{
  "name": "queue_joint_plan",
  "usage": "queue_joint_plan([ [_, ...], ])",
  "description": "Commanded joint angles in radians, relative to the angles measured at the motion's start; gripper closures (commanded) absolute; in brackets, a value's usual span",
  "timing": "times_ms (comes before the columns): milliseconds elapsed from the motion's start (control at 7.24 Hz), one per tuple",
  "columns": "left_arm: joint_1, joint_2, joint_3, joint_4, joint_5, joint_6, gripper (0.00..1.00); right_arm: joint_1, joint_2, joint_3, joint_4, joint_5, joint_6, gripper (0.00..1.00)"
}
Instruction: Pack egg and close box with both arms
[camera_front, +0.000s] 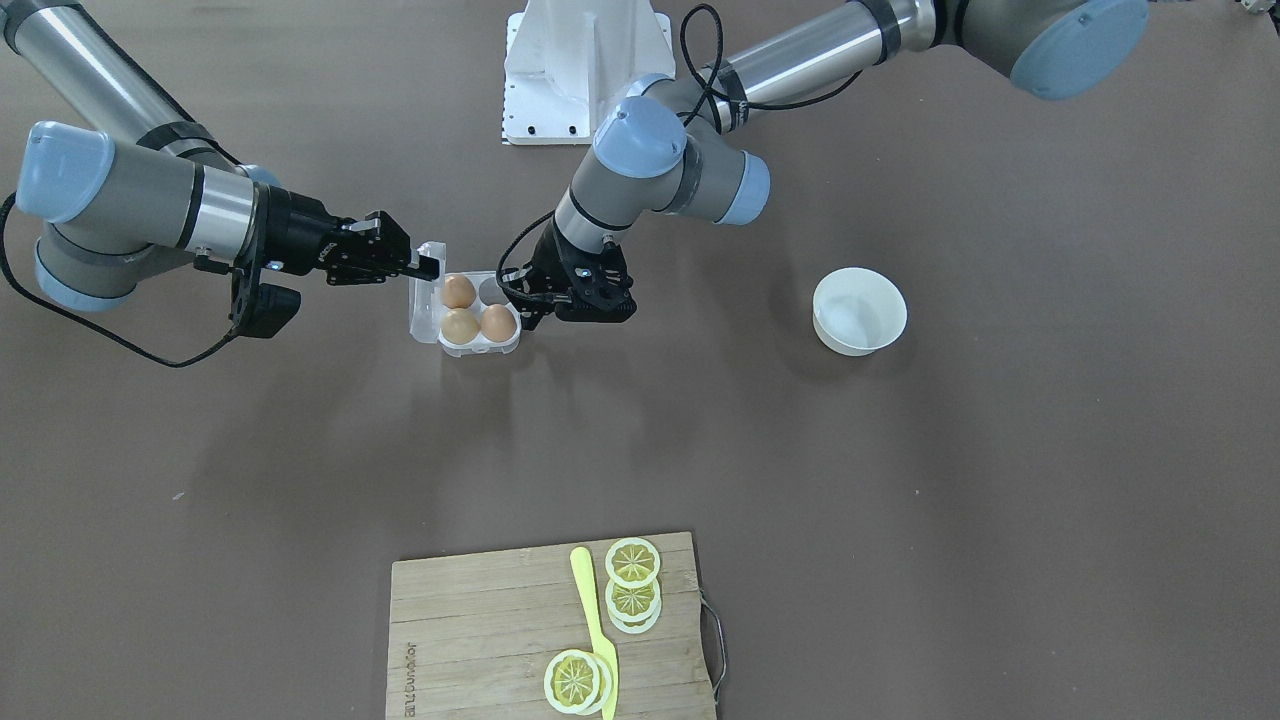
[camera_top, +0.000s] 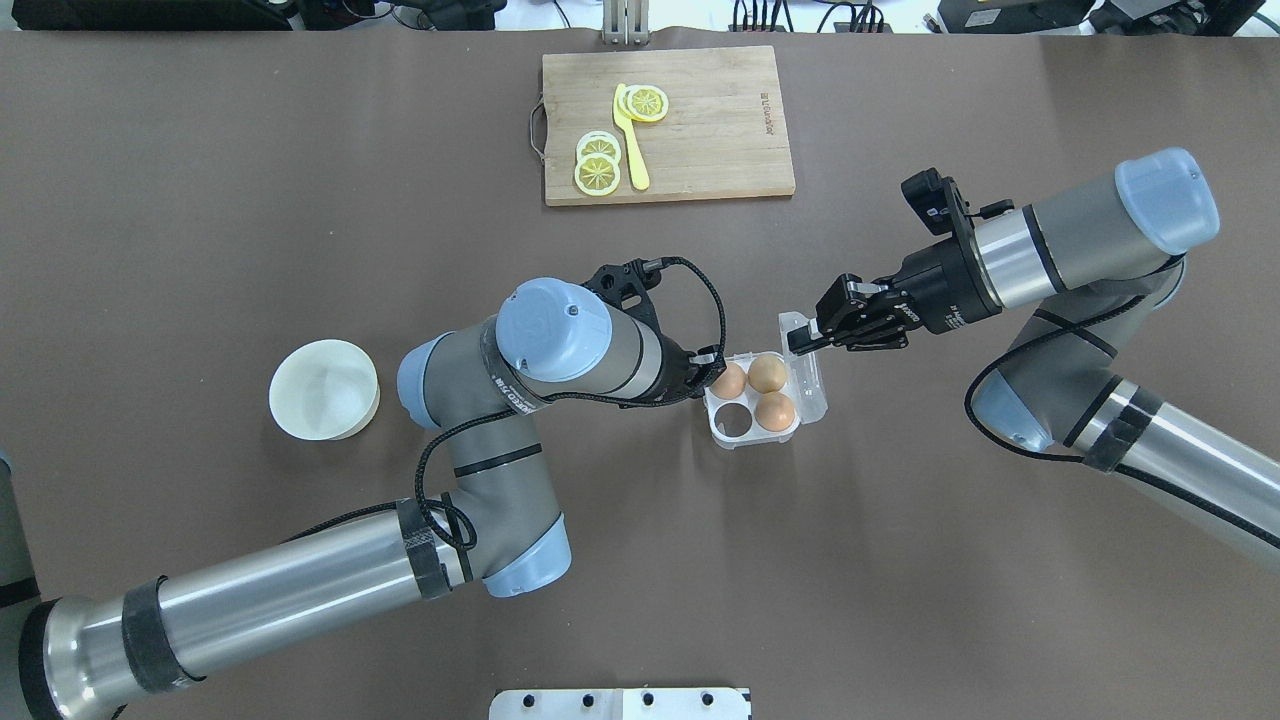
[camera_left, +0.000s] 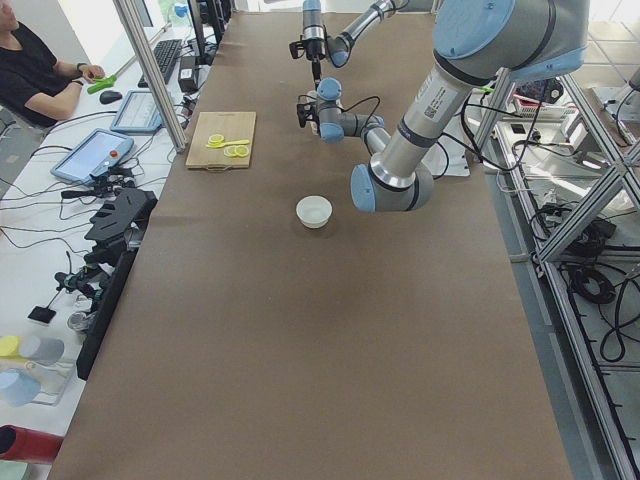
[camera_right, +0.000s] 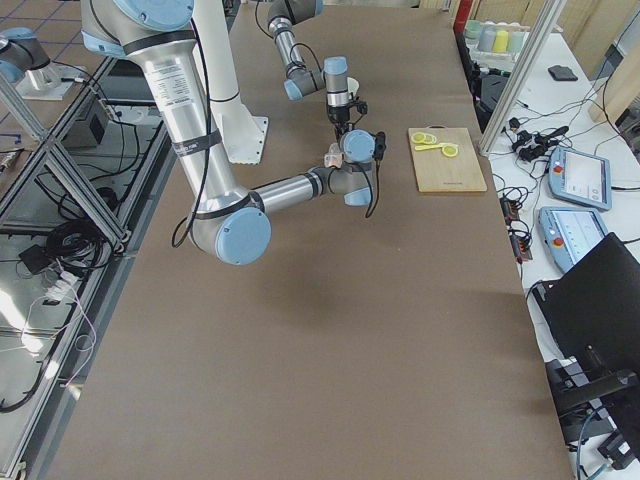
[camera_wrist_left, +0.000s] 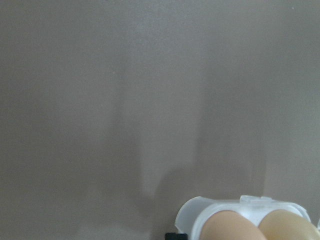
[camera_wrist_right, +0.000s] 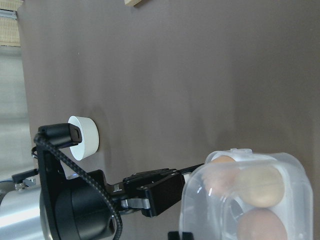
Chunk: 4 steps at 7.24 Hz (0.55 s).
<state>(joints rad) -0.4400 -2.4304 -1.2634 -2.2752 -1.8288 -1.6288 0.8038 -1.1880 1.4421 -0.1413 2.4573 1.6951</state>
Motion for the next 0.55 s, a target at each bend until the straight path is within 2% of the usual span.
queue_joint_plan([
  [0, -0.006, 0.005, -0.008, 0.002, -0.003, 0.001, 1.0, 0.0, -0.001, 0.0, 0.0, 0.0, 0.0, 1.0],
  [414, -0.005, 0.013, -0.004, 0.006, 0.0, 0.0, 1.0, 0.0, 0.001, 0.006, -0.001, 0.0, 0.002, 1.0],
])
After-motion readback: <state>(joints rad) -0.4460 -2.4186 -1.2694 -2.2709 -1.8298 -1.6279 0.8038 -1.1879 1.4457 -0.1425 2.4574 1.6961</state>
